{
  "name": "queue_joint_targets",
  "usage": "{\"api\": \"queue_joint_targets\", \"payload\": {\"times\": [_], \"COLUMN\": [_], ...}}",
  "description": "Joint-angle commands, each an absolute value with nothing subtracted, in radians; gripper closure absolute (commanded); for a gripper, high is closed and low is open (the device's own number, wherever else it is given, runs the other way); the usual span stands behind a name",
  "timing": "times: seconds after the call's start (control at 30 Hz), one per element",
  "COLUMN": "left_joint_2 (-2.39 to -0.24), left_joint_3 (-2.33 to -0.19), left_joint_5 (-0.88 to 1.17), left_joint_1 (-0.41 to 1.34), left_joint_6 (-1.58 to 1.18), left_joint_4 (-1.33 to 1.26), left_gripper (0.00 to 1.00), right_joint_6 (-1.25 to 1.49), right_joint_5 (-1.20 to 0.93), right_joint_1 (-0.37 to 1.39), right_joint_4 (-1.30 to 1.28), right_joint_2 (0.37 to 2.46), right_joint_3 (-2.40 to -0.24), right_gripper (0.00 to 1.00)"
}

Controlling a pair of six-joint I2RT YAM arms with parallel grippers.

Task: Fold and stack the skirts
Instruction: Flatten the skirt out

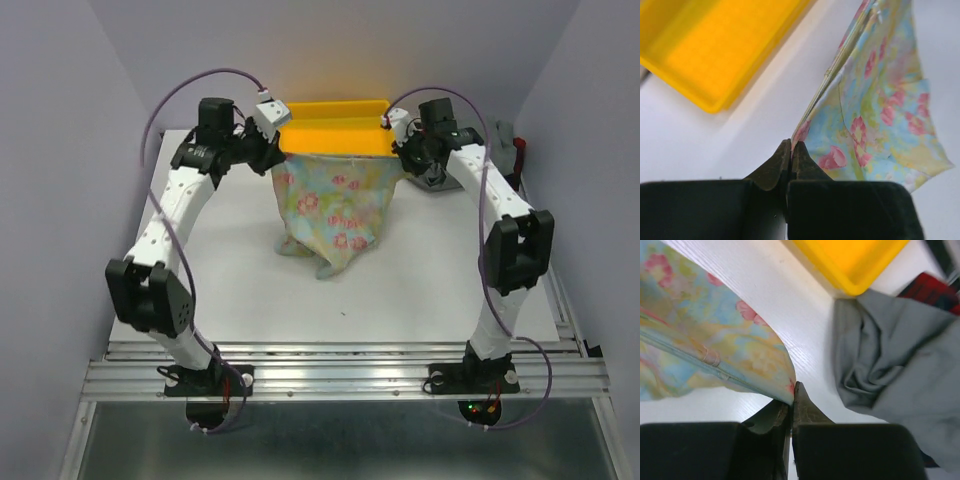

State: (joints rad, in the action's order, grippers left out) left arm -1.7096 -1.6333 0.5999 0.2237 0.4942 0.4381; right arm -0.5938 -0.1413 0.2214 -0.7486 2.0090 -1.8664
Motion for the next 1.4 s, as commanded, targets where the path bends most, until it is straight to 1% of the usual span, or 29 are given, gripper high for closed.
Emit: {"api": "queue_joint_targets", "payload": {"times": [0.0,0.07,0.17,0.3,0.37,0.5,0.57,0.6,0.67,0.73,0.77,0.83,0.87,0.9,1.0,1.1,1.13,1.23,1.33,1.37], "left_joint_2": [-1.497,-1.426,-1.367,-1.351,-1.329,-1.273,-1.267,-1.272,-1.304,-1.34,-1.38,-1.419,-1.457,-1.471,-1.496,-1.46,-1.445,-1.359,-1.295,-1.283], "left_joint_3": [-1.62,-1.621,-1.611,-1.6,-1.598,-1.566,-1.533,-1.522,-1.537,-1.59,-1.655,-1.731,-1.811,-1.848,-1.917,-1.878,-1.859,-1.755,-1.694,-1.684], "left_joint_5": [0.745,0.768,0.795,0.767,0.764,0.752,0.723,0.704,0.631,0.608,0.606,0.603,0.597,0.591,0.532,0.489,0.503,0.633,0.672,0.672], "left_joint_1": [0.178,0.178,0.178,0.179,0.179,0.179,0.179,0.179,0.179,0.172,0.167,0.164,0.163,0.158,0.152,0.152,0.152,0.152,0.152,0.152], "left_joint_6": [0.573,0.623,0.786,0.926,0.942,0.862,0.804,0.773,0.682,0.635,0.599,0.552,0.532,0.497,0.445,0.442,0.474,0.553,0.584,0.584], "left_joint_4": [0.472,0.505,0.633,0.846,0.888,0.838,0.801,0.742,0.689,0.632,0.617,0.569,0.56,0.54,0.468,0.411,0.413,0.454,0.48,0.486], "left_gripper": [1.0,1.0,1.0,1.0,1.0,1.0,1.0,1.0,1.0,1.0,1.0,1.0,1.0,1.0,1.0,1.0,1.0,1.0,1.0,1.0], "right_joint_6": [-0.695,-0.719,-0.752,-0.788,-0.807,-0.831,-0.838,-0.838,-0.839,-0.831,-0.822,-0.804,-0.798,-0.79,-0.788,-0.804,-0.816,-0.877,-0.907,-0.911], "right_joint_5": [-0.035,-0.02,0.026,0.054,0.064,0.104,0.115,0.12,0.152,0.195,0.207,0.233,0.239,0.262,0.319,0.337,0.337,0.339,0.354,0.36], "right_joint_1": [0.196,0.196,0.196,0.196,0.196,0.196,0.196,0.196,0.196,0.196,0.196,0.196,0.196,0.196,0.196,0.196,0.196,0.196,0.196,0.196], "right_joint_4": [-0.768,-0.791,-0.83,-0.888,-0.917,-0.973,-0.956,-0.947,-0.905,-0.856,-0.841,-0.812,-0.813,-0.808,-0.743,-0.648,-0.632,-0.618,-0.618,-0.618], "right_joint_2": [1.807,1.769,1.714,1.639,1.625,1.611,1.608,1.614,1.637,1.701,1.753,1.811,1.842,1.898,1.933,1.884,1.834,1.737,1.645,1.644], "right_joint_3": [-1.836,-1.836,-1.818,-1.757,-1.756,-1.763,-1.749,-1.75,-1.772,-1.868,-1.909,-2.075,-2.141,-2.263,-2.353,-2.281,-2.245,-2.05,-1.926,-1.925], "right_gripper": [0.99,0.99,0.99,0.99,0.99,0.99,0.99,0.99,0.99,0.99,0.99,0.99,0.99,0.99,0.99,0.99,0.99,0.99,0.99,0.99]}}
